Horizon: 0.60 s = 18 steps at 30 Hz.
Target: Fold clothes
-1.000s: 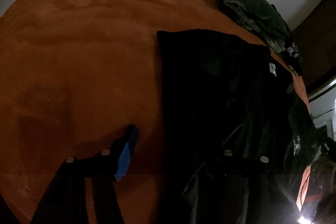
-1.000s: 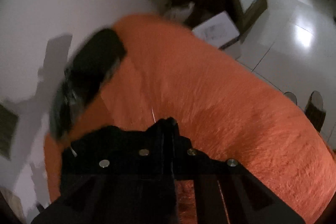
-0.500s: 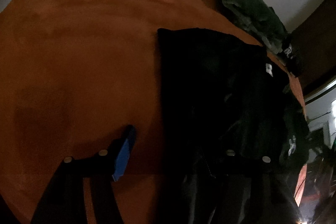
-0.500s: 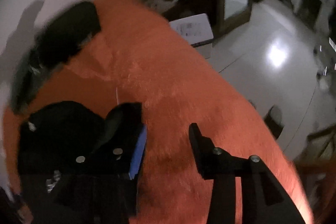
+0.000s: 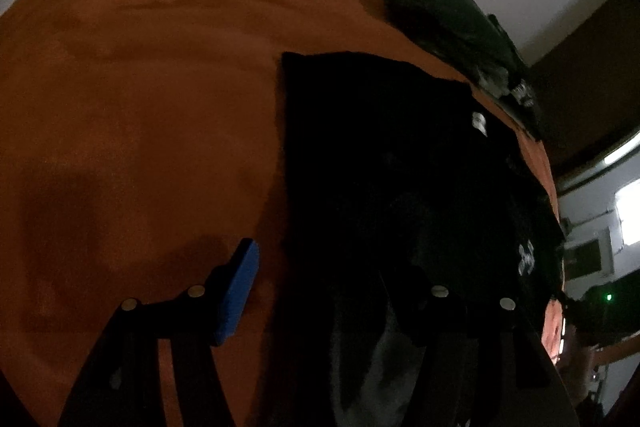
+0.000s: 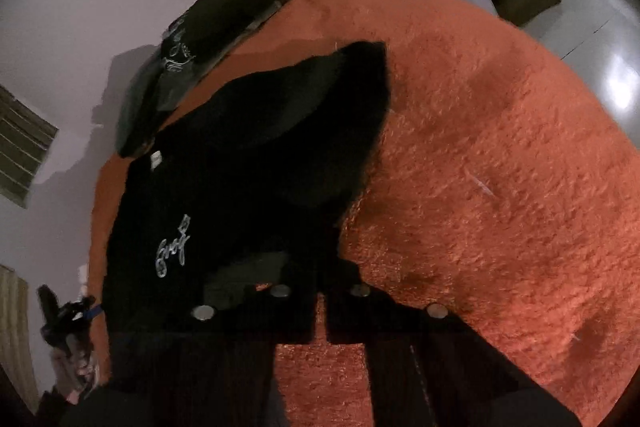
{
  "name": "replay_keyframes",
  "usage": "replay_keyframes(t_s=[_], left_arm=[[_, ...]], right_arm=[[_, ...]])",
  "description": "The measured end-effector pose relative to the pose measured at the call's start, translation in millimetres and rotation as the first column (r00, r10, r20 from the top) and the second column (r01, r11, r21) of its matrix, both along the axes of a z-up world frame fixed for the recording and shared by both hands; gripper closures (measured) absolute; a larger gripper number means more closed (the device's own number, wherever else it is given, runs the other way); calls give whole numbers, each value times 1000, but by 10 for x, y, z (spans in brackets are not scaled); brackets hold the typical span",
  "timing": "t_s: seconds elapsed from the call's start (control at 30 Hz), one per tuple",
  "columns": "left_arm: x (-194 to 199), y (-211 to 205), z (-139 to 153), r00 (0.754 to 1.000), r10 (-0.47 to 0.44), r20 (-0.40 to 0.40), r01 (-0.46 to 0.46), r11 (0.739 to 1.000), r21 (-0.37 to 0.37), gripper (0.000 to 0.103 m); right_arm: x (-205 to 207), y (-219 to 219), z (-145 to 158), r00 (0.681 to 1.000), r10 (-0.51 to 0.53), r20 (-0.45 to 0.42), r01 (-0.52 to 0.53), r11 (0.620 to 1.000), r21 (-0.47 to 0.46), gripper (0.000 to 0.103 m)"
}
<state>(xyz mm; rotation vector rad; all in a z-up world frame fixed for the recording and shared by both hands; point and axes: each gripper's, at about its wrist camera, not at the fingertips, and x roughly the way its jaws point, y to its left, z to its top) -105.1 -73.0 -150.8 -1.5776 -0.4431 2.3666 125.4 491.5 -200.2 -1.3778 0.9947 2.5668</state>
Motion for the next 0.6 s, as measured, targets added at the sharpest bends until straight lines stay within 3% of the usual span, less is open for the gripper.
replay_keyframes(t_s=[0.13, 0.27, 0.4, 0.43, 0.47, 0.5, 0.53, 0.6], left_arm=[[53, -5, -6, 1000, -9, 20, 9, 1000, 2, 40], [70, -13, -56, 999, -8, 37, 8, 1000, -12, 40], [64, -53, -58, 999, 0, 44, 1, 1000, -21, 40], [67, -72, -42, 999, 1, 42, 0, 1000, -18, 40], [71, -94, -22, 999, 2, 37, -1, 1000, -17, 40], [71, -111, -2, 1000, 1, 31, -1, 1000, -19, 40], [63, -123, 17, 1000, -2, 24, 2, 1000, -22, 40], [14, -144, 42, 1000, 2, 11, -1, 999, -32, 40]], right_arm=[[187, 147, 171, 988, -128, 91, 126, 992, 26, 102], [113, 85, 21, 982, -93, 166, 89, 995, 33, 101], [22, 68, -134, 981, -55, 185, 56, 998, 0, 96], [81, 104, -82, 985, -73, 159, 76, 997, -13, 86], [142, 137, -26, 987, -94, 132, 96, 995, -12, 65], [199, 163, 27, 987, -121, 108, 121, 993, 7, 55], [249, 185, 70, 985, -144, 90, 142, 990, 25, 49], [317, 194, 99, 984, -156, 87, 156, 988, 13, 49]])
